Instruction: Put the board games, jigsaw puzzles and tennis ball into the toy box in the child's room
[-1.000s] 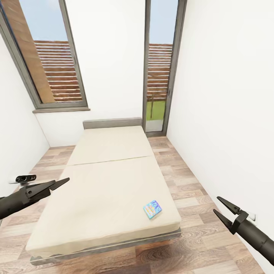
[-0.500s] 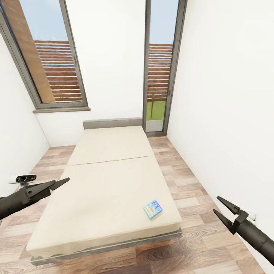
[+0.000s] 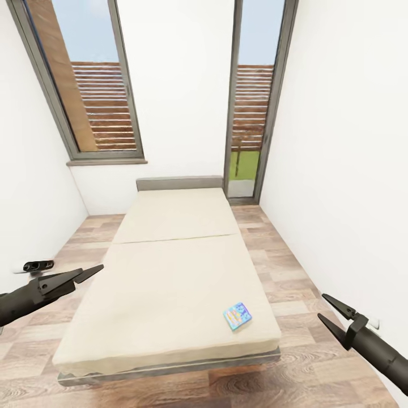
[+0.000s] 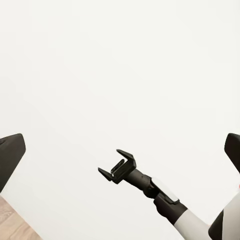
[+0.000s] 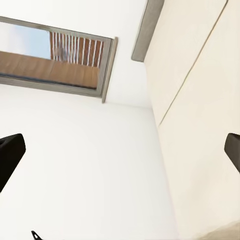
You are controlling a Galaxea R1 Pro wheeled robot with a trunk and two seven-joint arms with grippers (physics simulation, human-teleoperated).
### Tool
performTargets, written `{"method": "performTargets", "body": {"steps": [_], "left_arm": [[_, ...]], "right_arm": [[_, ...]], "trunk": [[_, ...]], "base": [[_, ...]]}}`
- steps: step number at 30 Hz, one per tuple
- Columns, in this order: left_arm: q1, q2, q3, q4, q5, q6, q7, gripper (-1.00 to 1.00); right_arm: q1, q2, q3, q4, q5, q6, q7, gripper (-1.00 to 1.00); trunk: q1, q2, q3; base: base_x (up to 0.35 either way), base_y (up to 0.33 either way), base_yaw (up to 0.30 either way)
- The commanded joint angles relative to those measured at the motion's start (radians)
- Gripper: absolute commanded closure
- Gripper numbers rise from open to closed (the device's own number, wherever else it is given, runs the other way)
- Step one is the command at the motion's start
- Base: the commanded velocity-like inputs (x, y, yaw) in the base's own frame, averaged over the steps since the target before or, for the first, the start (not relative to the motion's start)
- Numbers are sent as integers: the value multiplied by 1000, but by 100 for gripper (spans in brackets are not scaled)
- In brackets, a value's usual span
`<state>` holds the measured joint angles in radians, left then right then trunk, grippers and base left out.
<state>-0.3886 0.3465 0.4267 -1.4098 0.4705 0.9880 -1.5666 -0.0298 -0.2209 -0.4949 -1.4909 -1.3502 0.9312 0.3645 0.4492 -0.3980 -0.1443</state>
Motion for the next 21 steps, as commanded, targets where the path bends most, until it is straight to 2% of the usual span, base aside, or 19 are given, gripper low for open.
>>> {"method": "performTargets", "body": {"steps": [1,11,21], "left_arm": [[-1,0,0,0,-1,11,-4,-100],[-1,-1,0,0,-1,11,-4,-100],[-1,-1,1,0,-1,11,-4,-100]], "right_arm": [[-1,0,-1,0,6,5,6,-100],[-1,1,-3,1,5,4,4,-100],[-1,0,-4,1,5,-16,4,-100]], "trunk": [[1,-2,-2],[1,-2,-2],[1,-2,-2]], "base": [[158,49,189],[208,57,186],[209,83,37]]}}
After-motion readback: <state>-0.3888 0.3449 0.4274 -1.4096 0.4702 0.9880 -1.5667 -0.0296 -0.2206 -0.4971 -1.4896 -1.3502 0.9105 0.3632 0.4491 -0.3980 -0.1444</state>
